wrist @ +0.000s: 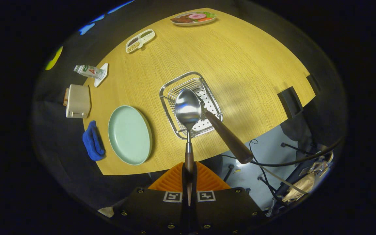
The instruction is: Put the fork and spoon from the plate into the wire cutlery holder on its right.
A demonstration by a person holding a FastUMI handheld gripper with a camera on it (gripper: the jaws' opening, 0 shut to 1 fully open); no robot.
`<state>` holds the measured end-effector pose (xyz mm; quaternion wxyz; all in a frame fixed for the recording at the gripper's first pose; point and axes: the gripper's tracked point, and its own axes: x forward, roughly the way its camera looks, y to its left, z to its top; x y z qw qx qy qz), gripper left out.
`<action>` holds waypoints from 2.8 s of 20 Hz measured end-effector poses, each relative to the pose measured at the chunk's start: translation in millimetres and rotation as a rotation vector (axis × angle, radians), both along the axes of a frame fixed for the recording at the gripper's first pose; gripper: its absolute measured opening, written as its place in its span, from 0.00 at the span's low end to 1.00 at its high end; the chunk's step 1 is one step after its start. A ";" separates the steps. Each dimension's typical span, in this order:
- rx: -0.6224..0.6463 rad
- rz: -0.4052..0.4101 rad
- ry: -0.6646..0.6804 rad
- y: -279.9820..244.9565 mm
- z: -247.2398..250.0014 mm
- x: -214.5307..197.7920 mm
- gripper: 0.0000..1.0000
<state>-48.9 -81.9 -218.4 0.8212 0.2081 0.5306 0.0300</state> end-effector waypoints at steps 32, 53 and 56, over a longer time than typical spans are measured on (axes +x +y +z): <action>0.013 -0.026 -0.043 -1.7 25.0 16.0 0.33; -0.067 -0.105 -0.277 -23.7 82.8 49.2 0.33; -0.063 -0.151 -0.348 -24.3 93.9 65.3 0.33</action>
